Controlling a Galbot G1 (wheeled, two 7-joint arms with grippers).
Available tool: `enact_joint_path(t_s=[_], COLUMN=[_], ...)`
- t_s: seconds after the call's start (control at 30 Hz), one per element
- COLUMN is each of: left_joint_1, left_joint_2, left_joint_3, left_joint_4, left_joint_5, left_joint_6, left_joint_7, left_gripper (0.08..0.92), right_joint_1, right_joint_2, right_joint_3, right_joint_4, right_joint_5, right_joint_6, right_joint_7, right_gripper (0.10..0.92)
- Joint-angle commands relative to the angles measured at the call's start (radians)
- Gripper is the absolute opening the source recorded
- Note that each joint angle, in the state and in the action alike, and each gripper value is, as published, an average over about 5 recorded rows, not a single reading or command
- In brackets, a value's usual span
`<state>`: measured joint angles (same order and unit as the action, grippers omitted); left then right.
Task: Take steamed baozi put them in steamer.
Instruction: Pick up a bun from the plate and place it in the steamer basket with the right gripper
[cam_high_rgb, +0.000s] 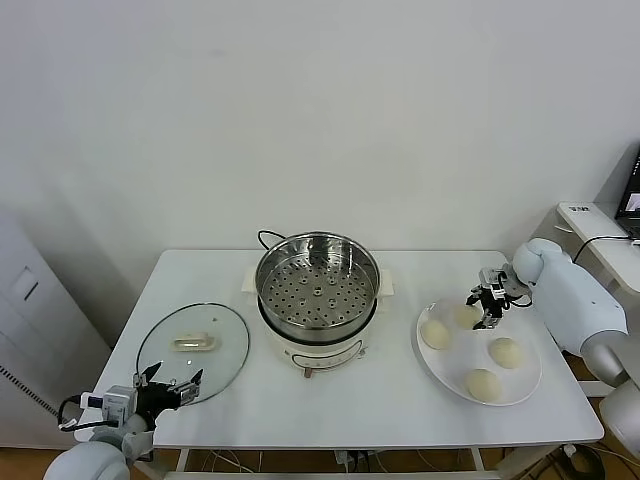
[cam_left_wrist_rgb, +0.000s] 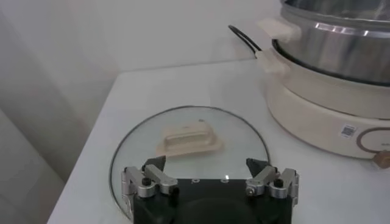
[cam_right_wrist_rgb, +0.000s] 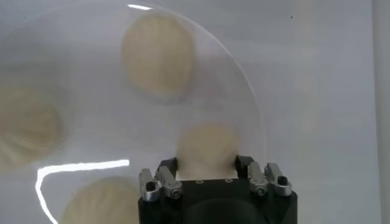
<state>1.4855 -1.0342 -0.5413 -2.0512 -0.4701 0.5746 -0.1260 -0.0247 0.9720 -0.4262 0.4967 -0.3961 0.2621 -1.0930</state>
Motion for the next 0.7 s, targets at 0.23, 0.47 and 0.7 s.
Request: enact_joint_path(t_s=[0.23,0.47,0.7], left_joint_1=[0.018,0.025,0.023], left_joint_2=[0.005,0.007,0.011], left_joint_3=[-0.011,-0.015,-0.012], left_joint_4=[-0.011,-0.006,0.002], left_joint_5=[-0.001,-0.001,-0.002], left_joint_6=[0.003,0.002,0.001], left_joint_7=[-0.002,-0.003,-0.003], left_gripper=[0.823,0.823,0.823], right_joint_1=[0.022,0.187,0.425], right_joint_2=[-0.027,-0.141,-0.11], right_joint_3=[-0.057,-0.303,-0.431], right_joint_4=[0.07,0.298,0.356], right_joint_5=[0.063,0.269,0.427], right_joint_6=[-0.017,-0.043,0.096], right_joint_7=[-0.011,-0.042,-0.102], right_gripper=[0.452,0.45,0.45])
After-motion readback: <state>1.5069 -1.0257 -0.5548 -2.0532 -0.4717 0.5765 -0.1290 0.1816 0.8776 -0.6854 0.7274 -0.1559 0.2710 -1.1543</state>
